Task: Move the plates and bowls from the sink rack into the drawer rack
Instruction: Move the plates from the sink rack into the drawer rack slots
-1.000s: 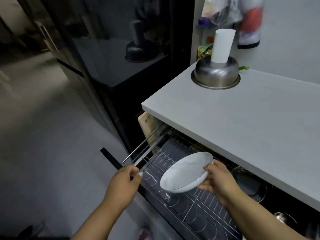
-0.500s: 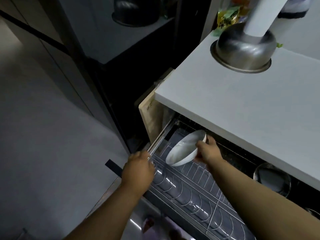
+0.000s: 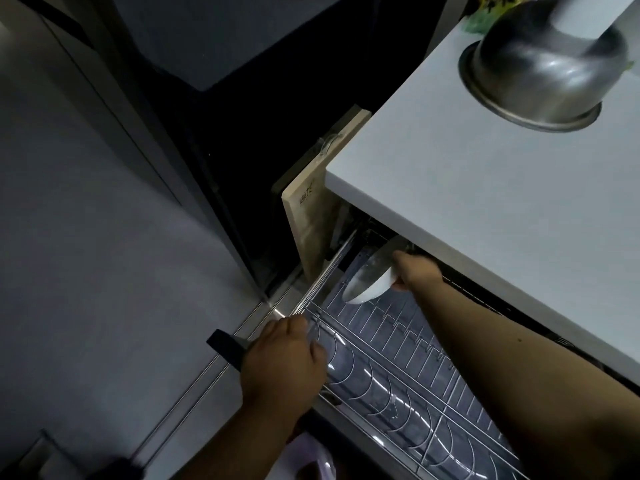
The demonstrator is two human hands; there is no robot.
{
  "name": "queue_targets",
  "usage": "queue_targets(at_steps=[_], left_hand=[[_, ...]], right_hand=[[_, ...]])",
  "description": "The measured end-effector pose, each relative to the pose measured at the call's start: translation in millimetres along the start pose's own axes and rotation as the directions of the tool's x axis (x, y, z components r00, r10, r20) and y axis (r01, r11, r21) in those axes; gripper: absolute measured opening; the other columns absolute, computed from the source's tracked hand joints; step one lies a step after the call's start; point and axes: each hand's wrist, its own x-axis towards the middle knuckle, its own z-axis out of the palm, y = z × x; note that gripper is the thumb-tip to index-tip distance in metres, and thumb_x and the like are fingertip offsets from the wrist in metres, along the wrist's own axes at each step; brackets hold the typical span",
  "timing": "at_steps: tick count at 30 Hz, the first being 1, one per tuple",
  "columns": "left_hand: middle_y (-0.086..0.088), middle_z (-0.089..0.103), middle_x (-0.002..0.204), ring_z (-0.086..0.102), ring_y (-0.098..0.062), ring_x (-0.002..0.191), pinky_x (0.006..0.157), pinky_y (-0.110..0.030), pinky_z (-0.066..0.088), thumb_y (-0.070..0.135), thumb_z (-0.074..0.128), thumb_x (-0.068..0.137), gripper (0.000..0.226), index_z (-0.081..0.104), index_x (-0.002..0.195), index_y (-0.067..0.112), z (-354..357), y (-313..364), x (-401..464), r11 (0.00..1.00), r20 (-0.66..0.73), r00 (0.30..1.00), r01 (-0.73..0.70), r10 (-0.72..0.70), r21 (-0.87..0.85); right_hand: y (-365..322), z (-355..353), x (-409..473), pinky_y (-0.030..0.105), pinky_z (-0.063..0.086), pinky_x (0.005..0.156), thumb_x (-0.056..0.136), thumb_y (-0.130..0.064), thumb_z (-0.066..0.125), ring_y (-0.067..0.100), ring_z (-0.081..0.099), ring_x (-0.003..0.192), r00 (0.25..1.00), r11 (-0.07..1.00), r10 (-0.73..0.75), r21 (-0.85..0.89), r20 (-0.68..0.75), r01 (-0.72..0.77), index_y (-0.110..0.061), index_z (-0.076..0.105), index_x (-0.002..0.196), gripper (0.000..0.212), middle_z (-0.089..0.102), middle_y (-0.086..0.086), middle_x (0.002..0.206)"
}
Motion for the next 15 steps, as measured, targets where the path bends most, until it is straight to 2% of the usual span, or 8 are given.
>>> queue_targets(at_steps=[2, 5, 8, 11, 13, 15], left_hand=[[0.008, 0.059, 0.109, 0.05, -0.007, 0.1, 0.073, -0.024, 0.043, 0.041, 0.037, 0.091, 0.035, 0.051, 0.119, 0.026, 1, 0, 0, 1.0, -0.002, 1.0, 0.009, -0.009, -0.004], [0.004, 0.064, 0.096, 0.056, -0.012, 0.088, 0.065, -0.027, 0.044, 0.04, 0.044, 0.086, 0.034, 0.06, 0.109, 0.021, 5, -2, 1, 1.0, 0.005, 1.0, 0.026, -0.026, -0.012], [0.002, 0.064, 0.074, 0.059, -0.015, 0.068, 0.05, -0.027, 0.046, 0.039, 0.044, 0.075, 0.034, 0.066, 0.089, 0.017, 9, -5, 1, 1.0, -0.034, 0.999, -0.001, 0.0, -0.024], [0.002, 0.062, 0.065, 0.058, -0.017, 0.06, 0.046, -0.026, 0.045, 0.039, 0.043, 0.072, 0.033, 0.065, 0.079, 0.016, 9, -4, 0, 0.999, -0.078, 0.997, -0.025, 0.023, -0.028], [0.002, 0.061, 0.064, 0.057, -0.016, 0.059, 0.044, -0.026, 0.045, 0.039, 0.041, 0.073, 0.033, 0.064, 0.077, 0.016, 9, -5, 0, 0.999, -0.09, 0.996, -0.025, 0.021, -0.035], [0.002, 0.06, 0.064, 0.056, -0.016, 0.059, 0.043, -0.029, 0.046, 0.04, 0.041, 0.073, 0.032, 0.063, 0.076, 0.017, 9, -4, 0, 0.999, -0.077, 0.997, -0.013, 0.009, -0.045]], right_hand=[[-1, 4, 5, 0.042, 0.054, 0.09, 0.092, -0.03, 0.052, 0.038, 0.067, 0.098, 1.0, 1.0, 0.004, 0.01, 0.02, -0.005, -0.006, 0.064, 0.085, 0.027, 0.066, 0.024, 0.108], [-5, 10, 9, 0.042, 0.053, 0.092, 0.088, -0.035, 0.053, 0.035, 0.07, 0.085, 1.0, 1.0, 0.018, -0.016, 0.026, -0.018, -0.015, 0.055, 0.067, 0.029, 0.067, 0.012, 0.086], [-7, 14, 10, 0.041, 0.052, 0.093, 0.086, -0.039, 0.05, 0.03, 0.071, 0.079, 1.0, 0.997, 0.012, -0.081, 0.016, -0.011, -0.015, 0.057, 0.065, 0.032, 0.066, 0.005, 0.063], [-7, 15, 3, 0.036, 0.051, 0.091, 0.086, -0.041, 0.044, 0.027, 0.071, 0.081, 1.0, 0.984, -0.003, -0.178, 0.004, 0.004, -0.012, 0.06, 0.063, 0.04, 0.066, 0.003, 0.049], [-3, 18, -1, 0.035, 0.052, 0.088, 0.078, -0.047, 0.043, 0.029, 0.069, 0.087, 0.997, 0.973, -0.058, -0.224, -0.048, 0.046, -0.009, 0.065, 0.075, 0.043, 0.072, 0.011, 0.067], [4, 21, -4, 0.038, 0.053, 0.086, 0.068, -0.05, 0.043, 0.033, 0.068, 0.088, 0.987, 0.968, -0.135, -0.224, -0.091, 0.112, -0.01, 0.059, 0.099, 0.053, 0.072, 0.014, 0.088]])
